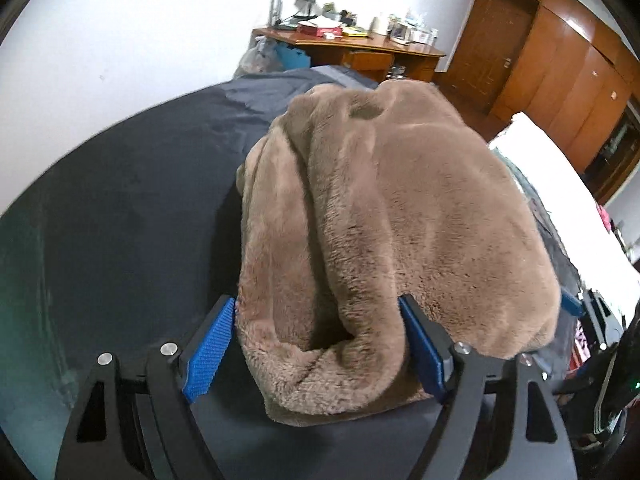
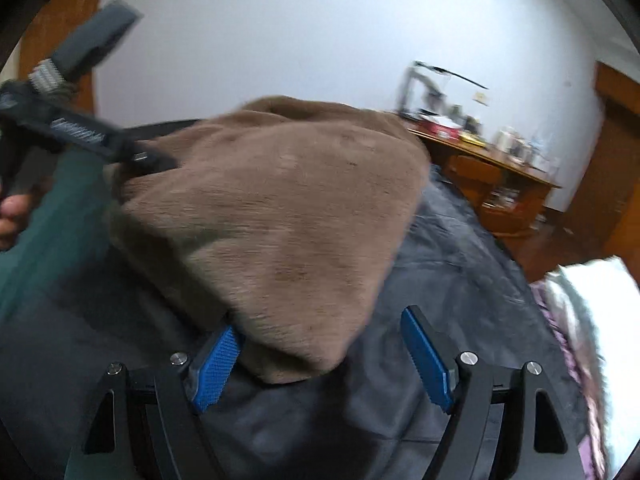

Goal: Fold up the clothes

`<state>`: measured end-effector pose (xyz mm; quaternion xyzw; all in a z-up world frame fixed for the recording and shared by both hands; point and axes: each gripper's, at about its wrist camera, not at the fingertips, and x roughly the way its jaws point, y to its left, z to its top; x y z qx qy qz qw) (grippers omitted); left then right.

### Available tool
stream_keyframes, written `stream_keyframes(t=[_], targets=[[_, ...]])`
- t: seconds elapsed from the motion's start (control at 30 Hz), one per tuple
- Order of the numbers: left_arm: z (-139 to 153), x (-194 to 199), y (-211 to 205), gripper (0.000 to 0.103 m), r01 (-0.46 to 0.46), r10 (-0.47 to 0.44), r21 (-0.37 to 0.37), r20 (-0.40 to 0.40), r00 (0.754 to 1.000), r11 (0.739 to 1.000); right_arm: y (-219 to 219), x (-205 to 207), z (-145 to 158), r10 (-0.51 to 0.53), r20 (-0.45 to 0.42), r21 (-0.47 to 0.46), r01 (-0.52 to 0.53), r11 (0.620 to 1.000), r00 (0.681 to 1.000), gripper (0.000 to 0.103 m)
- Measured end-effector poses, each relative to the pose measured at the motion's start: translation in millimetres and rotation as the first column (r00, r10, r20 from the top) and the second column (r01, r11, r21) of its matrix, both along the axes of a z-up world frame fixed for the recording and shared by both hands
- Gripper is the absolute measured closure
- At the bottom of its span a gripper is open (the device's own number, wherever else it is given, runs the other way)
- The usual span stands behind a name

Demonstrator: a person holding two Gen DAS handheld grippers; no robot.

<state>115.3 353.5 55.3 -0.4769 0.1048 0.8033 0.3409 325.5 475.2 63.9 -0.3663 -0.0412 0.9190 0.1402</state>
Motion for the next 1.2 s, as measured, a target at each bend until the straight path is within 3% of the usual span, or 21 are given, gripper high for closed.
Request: stream_keyframes(t=[0.17, 0.27, 0.47, 0.7, 1.0, 1.2], targets=[[-8.7, -2.7, -3.5, 0.009, -0.006, 0.006, -0.012, 0.007, 1.000, 1.000, 31.1, 14.2, -1.1, -0.131, -0.011, -0.113, 0.129, 0.985, 0.991, 0.022], [-14.2, -1.8, 0.6, 0.006, 0.002, -0.003, -0.027, -0.027, 1.000, 1.000, 35.0, 20.8, -5.6, -0.162, -0.007, -0.116, 0.160, 0.980, 0.987, 0.022], [-28.2, -9.0, -7.2, 0.000, -0.018, 0.018, 0.004, 0.001, 1.000, 1.000, 38.4, 18.0, -9.7, -0.177, 0.001, -0.123, 0.176, 0.977, 0.984, 0.022], [-31.5, -7.7, -21.3, 0.000, -0.057, 0.055, 0.071, 0.022, 0.998, 0.996, 31.5, 19.4, -7.4, -0.140, 0.018, -0.108, 0.141, 0.984, 0.990, 0.022], [-17.0, 10.0, -59.2, 0.000, -0.102, 0.099, 0.119, 0.034, 0.994, 0.988, -1.6, 33.4, 36.5, -0.096, -0.169, -0.111, 0.078, 0.991, 0.981, 0.020], [-14.6, 21.4, -64.7, 0.000, -0.099, 0.098, 0.119, 0.012, 0.995, 0.988, -4.7, -9.7, 18.9, -0.184, -0.082, -0.088, 0.177, 0.980, 0.980, 0.020]])
